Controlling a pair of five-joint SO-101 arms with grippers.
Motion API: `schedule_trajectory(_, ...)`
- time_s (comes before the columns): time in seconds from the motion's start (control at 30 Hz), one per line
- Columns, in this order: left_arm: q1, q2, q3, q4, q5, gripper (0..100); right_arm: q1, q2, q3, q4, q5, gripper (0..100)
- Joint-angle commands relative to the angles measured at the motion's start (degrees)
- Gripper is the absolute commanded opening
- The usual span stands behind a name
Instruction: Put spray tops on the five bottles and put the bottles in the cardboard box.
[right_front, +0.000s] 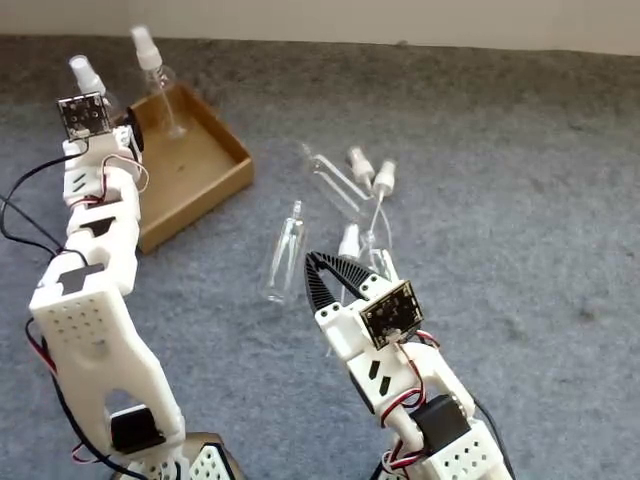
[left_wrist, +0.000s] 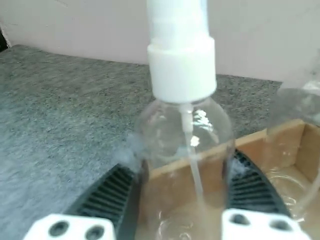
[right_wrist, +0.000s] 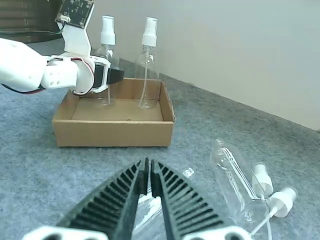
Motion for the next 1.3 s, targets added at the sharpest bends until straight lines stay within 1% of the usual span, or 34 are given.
schedule_trajectory(0.0, -0.57, -0.04, 1.1, 0.79, 0.7, 22, 0.66, -0.48, 7.52, 0.22, 0.53, 1.2)
schedule_trajectory(0.07, -0.66, -0.04, 1.27, 0.79, 0.7, 24, 0.66, -0.48, 7.52, 0.22, 0.53, 1.2)
schedule_trajectory(0.4, -0.66, -1.01, 2.68, 0.79, 0.7, 24, 0.66, -0.48, 7.52, 0.22, 0.53, 1.2)
schedule_trajectory(0.63, -0.57, -11.12, 10.59, 0.79, 0.26, 24, 0.75, -0.48, 7.52, 0.22, 0.53, 1.2)
schedule_trajectory(0.77, -0.66, -15.25, 14.81, 0.79, -4.57, 24, 0.75, -0.48, 7.52, 0.22, 0.53, 1.2)
schedule_trajectory(0.97, -1.89, -19.56, 17.98, 0.79, -4.84, 24, 0.75, -0.48, 7.52, 0.31, 0.53, 1.2)
schedule_trajectory(1.13, -4.44, -22.02, 19.47, 0.88, -4.84, 24, 0.75, -0.48, 7.52, 0.31, 0.53, 1.2)
schedule_trajectory(1.27, -4.97, -27.65, 24.92, 0.88, -4.92, 24, 0.75, -0.48, 7.52, 0.31, 0.53, 1.2)
